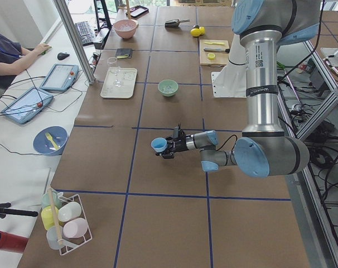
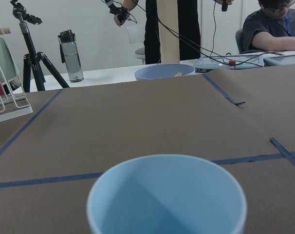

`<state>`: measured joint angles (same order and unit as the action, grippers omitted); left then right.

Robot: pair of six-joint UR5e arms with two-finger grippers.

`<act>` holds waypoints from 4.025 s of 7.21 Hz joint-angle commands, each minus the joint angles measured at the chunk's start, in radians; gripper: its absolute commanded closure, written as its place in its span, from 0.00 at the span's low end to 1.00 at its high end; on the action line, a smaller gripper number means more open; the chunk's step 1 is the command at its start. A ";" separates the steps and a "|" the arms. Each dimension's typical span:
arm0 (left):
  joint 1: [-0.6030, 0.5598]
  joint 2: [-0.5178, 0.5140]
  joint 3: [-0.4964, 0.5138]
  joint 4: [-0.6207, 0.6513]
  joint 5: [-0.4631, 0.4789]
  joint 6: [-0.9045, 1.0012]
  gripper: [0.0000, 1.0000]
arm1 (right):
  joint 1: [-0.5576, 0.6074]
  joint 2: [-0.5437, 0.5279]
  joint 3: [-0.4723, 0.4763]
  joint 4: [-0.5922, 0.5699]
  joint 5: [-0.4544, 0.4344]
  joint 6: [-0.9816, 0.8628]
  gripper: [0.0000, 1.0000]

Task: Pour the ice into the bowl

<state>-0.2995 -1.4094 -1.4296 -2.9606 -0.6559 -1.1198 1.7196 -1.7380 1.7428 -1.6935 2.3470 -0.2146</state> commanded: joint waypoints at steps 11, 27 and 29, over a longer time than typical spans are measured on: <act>0.071 0.001 0.014 -0.002 0.085 -0.043 0.00 | 0.000 0.003 -0.006 0.000 -0.002 0.001 0.00; -0.051 0.014 -0.045 -0.425 -0.072 0.478 0.00 | 0.000 0.022 -0.008 0.000 -0.003 0.001 0.00; -0.296 0.009 -0.052 -0.367 -0.402 0.617 0.00 | 0.000 0.022 -0.011 0.001 -0.002 0.001 0.00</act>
<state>-0.4486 -1.3943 -1.4776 -3.3659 -0.8632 -0.5933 1.7196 -1.7165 1.7329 -1.6932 2.3442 -0.2132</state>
